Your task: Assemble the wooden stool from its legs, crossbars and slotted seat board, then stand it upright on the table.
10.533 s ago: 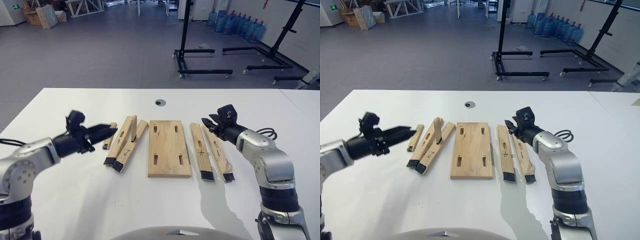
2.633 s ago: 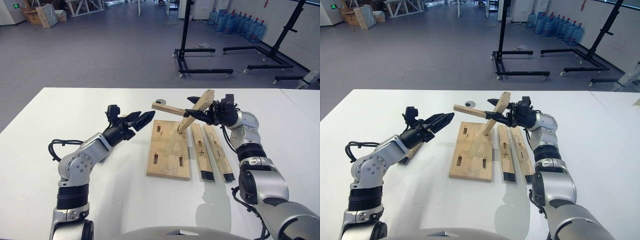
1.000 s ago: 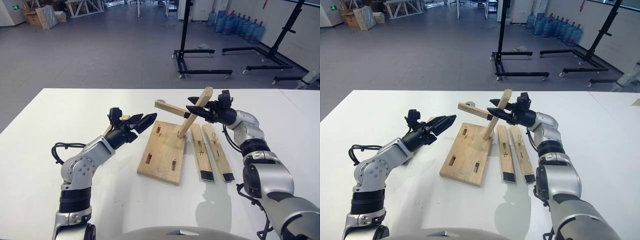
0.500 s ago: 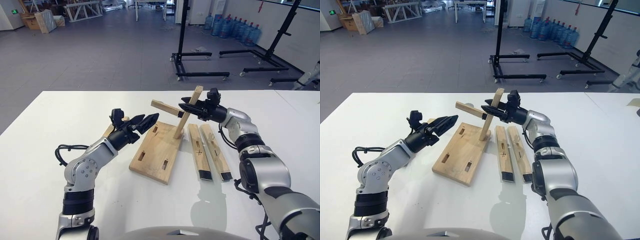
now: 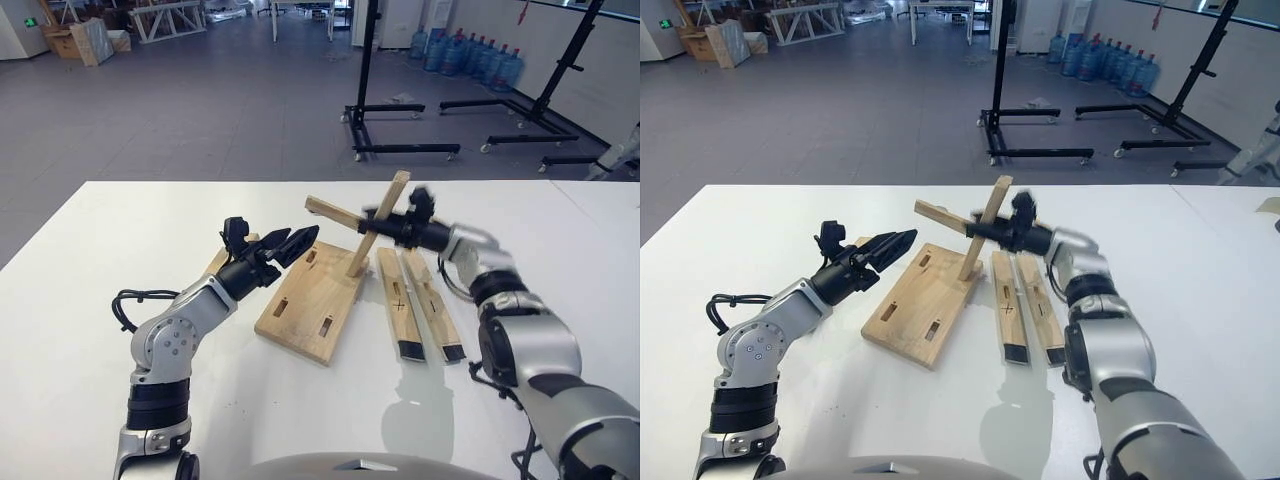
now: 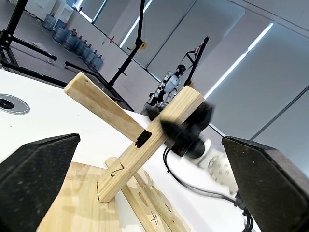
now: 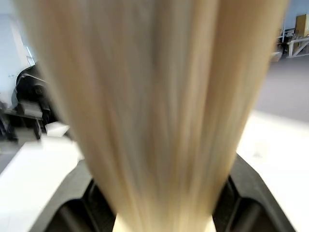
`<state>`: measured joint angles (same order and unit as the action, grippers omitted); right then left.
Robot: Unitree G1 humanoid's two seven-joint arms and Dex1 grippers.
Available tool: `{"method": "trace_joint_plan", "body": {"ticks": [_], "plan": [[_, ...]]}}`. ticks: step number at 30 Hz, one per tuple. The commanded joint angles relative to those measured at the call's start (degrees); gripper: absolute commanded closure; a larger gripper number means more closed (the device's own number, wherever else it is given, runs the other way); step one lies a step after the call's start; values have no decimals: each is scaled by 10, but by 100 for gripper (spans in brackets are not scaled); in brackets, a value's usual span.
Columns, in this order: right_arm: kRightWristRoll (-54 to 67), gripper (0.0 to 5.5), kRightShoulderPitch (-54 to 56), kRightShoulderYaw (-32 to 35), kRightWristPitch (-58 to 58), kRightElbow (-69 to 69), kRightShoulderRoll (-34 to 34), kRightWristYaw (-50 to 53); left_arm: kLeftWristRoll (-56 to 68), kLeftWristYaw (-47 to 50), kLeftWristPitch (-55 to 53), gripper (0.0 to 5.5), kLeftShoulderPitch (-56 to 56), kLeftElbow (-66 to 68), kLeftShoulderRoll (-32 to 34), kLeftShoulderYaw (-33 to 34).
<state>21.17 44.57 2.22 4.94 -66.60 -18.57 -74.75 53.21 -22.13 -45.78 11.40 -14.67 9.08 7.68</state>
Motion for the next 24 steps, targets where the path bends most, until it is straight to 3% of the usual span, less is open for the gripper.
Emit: {"method": "trace_joint_plan", "body": {"ticks": [1,7,12,15,18,20,22,24], "plan": [[-23,227,-9,5,18,-2,9,16,-7,5,2,10,-3,1,-1,-4],[-24,120,-2,29,41,14,4,-2,-7,7,3,10,-3,1,-1,-3],[-38,28,-22,24,53,75,-40,-35,-9,3,6,10,12,3,9,3],[-26,25,-56,31,78,154,-81,-56,-5,-3,10,10,47,16,24,19],[8,25,-166,60,134,333,-137,-51,-8,-14,13,10,81,14,49,28],[61,25,-283,133,187,520,-160,-2,15,-3,6,10,119,9,72,59],[106,25,-374,228,237,699,-139,106,29,31,-1,10,166,-2,97,92],[43,25,-426,267,289,829,-99,258,17,79,-1,10,205,-7,108,110]]}}
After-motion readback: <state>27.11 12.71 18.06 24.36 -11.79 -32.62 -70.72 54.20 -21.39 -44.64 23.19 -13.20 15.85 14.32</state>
